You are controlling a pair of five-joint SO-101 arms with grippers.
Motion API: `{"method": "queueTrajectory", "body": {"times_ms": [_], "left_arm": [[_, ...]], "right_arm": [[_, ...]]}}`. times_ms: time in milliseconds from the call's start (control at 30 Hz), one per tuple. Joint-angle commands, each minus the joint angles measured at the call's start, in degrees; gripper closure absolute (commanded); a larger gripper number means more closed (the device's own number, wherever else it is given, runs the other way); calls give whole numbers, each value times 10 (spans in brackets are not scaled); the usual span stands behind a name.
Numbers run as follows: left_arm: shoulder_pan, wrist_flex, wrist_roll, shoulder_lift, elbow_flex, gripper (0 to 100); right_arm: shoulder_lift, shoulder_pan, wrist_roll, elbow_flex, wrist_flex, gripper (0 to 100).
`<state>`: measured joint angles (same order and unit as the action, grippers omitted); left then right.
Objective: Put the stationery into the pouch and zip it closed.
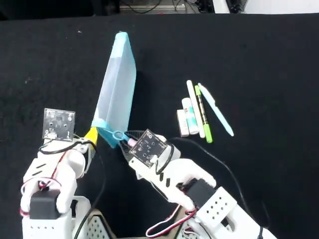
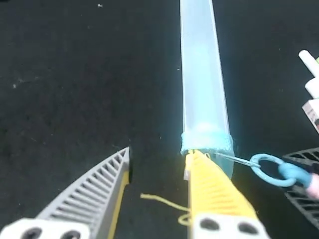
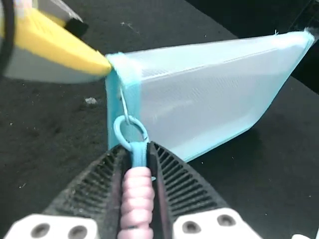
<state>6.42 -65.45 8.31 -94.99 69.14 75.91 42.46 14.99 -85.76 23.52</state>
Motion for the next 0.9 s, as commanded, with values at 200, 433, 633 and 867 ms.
{"method": "queueTrajectory", "body": {"times_ms": [200, 433, 633, 867], "left_arm": [[16, 98, -5, 5, 91, 820], [-81, 33, -1, 5, 72, 820], [-80, -14, -1, 5, 29, 820], [-67, 20, 57, 5, 67, 820]], "right_arm": [[2, -2, 38, 49, -3, 988], [-100, -25, 50, 116, -4, 988], [-225, -25, 50, 175, -7, 988], [-218, -22, 28, 153, -8, 988]]}}
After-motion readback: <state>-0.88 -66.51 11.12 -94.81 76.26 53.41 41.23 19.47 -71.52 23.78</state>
